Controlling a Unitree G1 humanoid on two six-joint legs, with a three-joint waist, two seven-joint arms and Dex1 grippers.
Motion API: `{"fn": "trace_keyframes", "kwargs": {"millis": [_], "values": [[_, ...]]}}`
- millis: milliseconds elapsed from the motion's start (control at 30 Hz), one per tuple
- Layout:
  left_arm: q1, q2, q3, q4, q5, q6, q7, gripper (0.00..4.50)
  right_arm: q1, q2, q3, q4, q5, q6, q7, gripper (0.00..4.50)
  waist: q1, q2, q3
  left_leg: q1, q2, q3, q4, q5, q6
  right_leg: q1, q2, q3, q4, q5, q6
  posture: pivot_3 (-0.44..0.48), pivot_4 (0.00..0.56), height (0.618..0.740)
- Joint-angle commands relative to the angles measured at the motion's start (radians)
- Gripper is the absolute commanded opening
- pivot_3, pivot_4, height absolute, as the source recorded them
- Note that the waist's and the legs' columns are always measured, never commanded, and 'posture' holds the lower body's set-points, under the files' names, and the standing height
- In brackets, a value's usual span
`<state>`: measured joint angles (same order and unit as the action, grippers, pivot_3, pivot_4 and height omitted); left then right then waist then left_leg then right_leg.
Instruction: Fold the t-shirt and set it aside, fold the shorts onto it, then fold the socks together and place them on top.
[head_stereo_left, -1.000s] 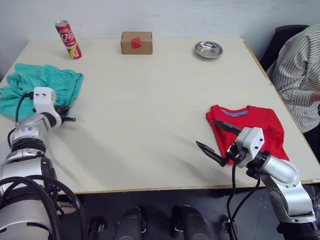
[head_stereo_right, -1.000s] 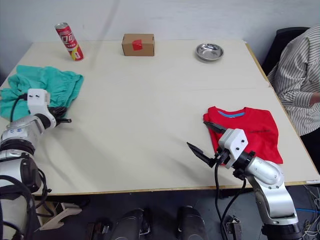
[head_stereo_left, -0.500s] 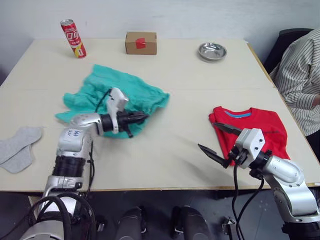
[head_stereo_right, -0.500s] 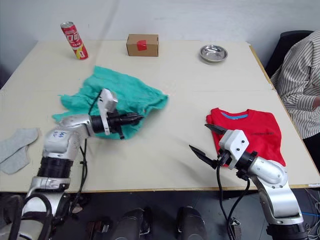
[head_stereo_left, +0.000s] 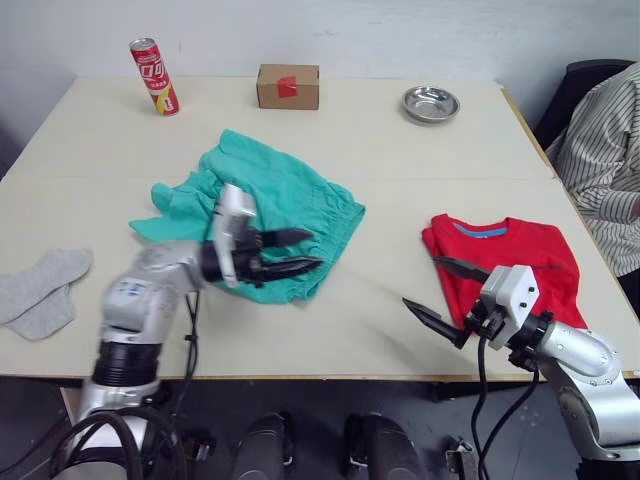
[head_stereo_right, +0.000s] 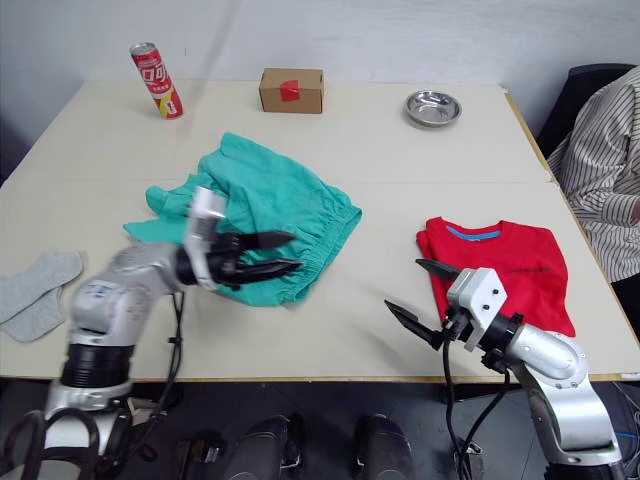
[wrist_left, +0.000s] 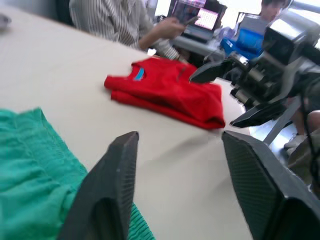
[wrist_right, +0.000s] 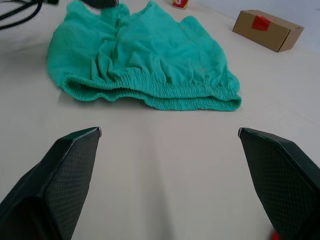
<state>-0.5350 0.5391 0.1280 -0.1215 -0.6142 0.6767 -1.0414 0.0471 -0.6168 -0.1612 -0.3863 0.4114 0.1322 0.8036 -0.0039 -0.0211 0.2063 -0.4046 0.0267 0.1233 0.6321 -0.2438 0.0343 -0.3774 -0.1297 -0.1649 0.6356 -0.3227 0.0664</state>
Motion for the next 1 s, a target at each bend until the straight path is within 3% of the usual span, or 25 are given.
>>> {"fn": "trace_keyframes", "kwargs": {"millis": [33,133,233,300,367,533,700,933,1000], "values": [[0.007,0.083,0.127,0.03,-0.075,0.013,-0.029,3.09,-0.05,-0.002,0.021,-0.034,0.029,0.012,0.017,4.5,0.0,0.001,0.001,0.0,0.0,0.0,0.0,0.0,0.0,0.0,0.0,0.0,0.0,0.0,0.0,0.0,0.15,0.74],[0.035,0.184,0.135,0.154,0.048,-0.142,-0.055,3.09,-0.118,0.005,0.128,-0.042,-0.008,0.044,0.037,4.5,0.002,0.002,0.001,0.001,0.0,0.0,0.0,0.0,0.0,0.0,0.0,0.0,0.001,0.0,0.0,0.0,0.15,0.74],[0.073,0.291,0.065,0.345,0.256,-0.499,-0.132,3.62,-0.208,0.042,0.277,-0.019,-0.103,0.061,0.023,4.5,0.0,0.002,0.001,0.001,0.0,0.001,-0.001,-0.001,-0.001,-0.002,0.0,0.001,0.001,-0.001,-0.001,0.0,0.15,0.74],[0.065,0.34,0.018,0.507,0.367,-0.737,-0.163,4.24,-0.282,0.088,0.377,0.028,-0.191,0.042,0.006,4.5,0.001,0.002,0.001,-0.001,0.0,0.003,-0.002,-0.001,-0.002,-0.006,0.0,0.002,0.001,-0.001,-0.002,0.0,0.15,0.74],[0.014,0.357,-0.002,0.664,0.42,-0.849,-0.155,4.47,-0.357,0.108,0.489,0.108,-0.323,-0.043,0.022,4.5,0.003,0.002,0.001,-0.004,0.001,0.006,-0.002,-0.001,-0.002,-0.011,-0.001,0.003,0.002,-0.001,-0.003,0.0,0.15,0.74],[-0.132,0.382,-0.081,0.943,0.545,-1.033,-0.169,4.47,-0.505,0.181,0.596,0.277,-0.477,-0.139,-0.01,4.5,0.004,0.001,0.0,-0.019,0.0,0.007,0.009,-0.001,0.002,-0.021,-0.001,0.002,0.011,0.0,-0.001,0.0,0.15,0.74],[-0.244,0.409,-0.177,1.163,0.7,-1.172,-0.094,4.47,-0.592,0.209,0.661,0.362,-0.6,-0.083,-0.007,4.5,-0.007,0.0,0.0,-0.018,0.0,0.014,0.015,-0.004,0.008,-0.021,-0.001,0.005,0.015,0.002,0.002,0.0,0.15,0.74],[-0.315,0.397,-0.241,1.317,0.812,-1.211,0.036,4.47,-0.639,0.251,0.681,0.411,-0.712,0.032,-0.05,4.5,-0.024,0.0,0.0,-0.013,0.001,0.015,0.015,-0.003,0.007,-0.021,-0.002,0.008,0.018,0.001,0.001,0.0,0.15,0.74],[-0.341,0.358,-0.263,1.365,0.842,-1.15,0.114,4.5,-0.649,0.267,0.673,0.425,-0.725,0.069,-0.07,4.1,-0.023,0.0,-0.001,-0.007,0.001,0.016,0.014,-0.004,0.006,-0.017,-0.002,0.009,0.018,0.001,0.001,0.0,0.15,0.74]]}}
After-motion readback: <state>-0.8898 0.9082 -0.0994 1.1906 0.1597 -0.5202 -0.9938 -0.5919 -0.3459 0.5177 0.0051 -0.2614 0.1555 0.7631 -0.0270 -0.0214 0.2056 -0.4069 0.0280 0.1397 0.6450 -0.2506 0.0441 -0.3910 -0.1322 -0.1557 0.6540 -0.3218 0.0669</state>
